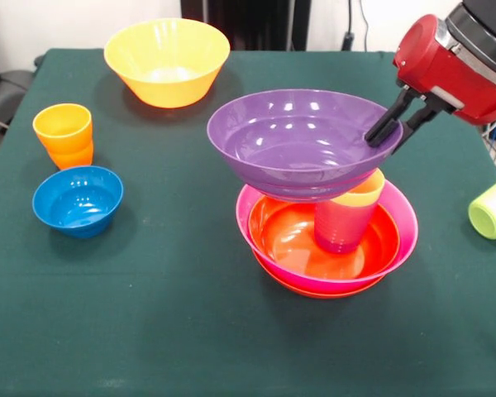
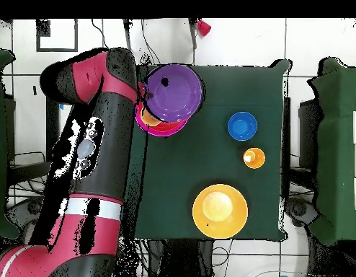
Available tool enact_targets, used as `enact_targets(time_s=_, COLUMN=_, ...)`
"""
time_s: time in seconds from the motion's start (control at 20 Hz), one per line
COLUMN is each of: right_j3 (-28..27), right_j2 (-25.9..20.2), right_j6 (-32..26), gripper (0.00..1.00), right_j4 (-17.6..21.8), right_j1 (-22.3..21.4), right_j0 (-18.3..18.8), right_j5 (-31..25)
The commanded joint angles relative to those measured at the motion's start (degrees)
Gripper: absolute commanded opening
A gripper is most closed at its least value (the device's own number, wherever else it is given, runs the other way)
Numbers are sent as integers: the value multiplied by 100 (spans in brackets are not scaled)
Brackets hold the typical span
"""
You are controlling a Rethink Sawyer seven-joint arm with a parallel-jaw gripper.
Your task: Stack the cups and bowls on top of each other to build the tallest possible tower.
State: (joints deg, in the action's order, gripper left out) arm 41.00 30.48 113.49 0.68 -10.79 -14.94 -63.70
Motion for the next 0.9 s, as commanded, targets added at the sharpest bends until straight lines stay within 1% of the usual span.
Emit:
enact_targets(time_s=0.05, right_j3=383, right_j2=-657, right_j6=277, gripper=0, right_j4=-5, right_j1=50, right_j0=56, right_j5=142)
enact_targets(time_s=0.5, right_j3=399, right_j2=-637, right_j6=245, gripper=0, right_j4=23, right_j1=46, right_j0=41, right_j5=106)
enact_targets(time_s=0.9, right_j3=287, right_j2=-763, right_j6=185, gripper=0, right_j4=-141, right_j1=46, right_j0=140, right_j5=-168)
